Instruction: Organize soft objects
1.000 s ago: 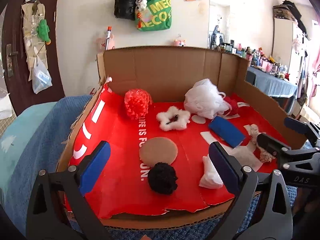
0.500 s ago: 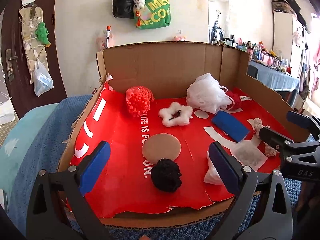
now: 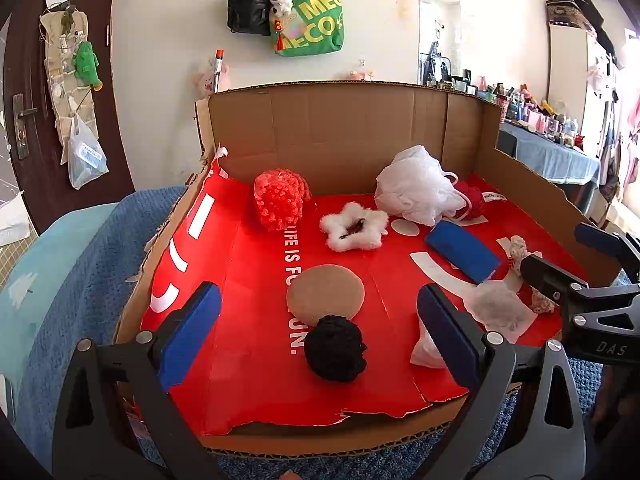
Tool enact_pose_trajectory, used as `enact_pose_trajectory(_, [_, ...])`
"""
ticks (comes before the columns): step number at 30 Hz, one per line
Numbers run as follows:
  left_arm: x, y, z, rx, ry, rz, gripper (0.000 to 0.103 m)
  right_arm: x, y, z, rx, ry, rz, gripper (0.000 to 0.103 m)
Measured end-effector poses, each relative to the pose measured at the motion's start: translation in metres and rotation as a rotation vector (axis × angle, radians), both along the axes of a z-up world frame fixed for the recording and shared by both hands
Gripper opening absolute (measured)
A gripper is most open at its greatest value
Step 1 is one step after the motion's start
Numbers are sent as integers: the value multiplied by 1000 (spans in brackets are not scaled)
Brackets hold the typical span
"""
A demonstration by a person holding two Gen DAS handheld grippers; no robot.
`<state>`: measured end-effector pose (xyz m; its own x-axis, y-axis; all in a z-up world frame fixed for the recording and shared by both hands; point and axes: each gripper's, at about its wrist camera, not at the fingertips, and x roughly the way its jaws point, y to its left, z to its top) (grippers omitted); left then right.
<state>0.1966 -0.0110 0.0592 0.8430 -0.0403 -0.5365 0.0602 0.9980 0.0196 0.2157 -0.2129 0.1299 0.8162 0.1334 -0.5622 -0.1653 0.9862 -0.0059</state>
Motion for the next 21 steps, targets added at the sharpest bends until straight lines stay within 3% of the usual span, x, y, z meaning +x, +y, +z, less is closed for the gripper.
enact_pose_trajectory(21, [0,-2,0,4,-2,-9,100,0,1,0,-4,-1,1,103])
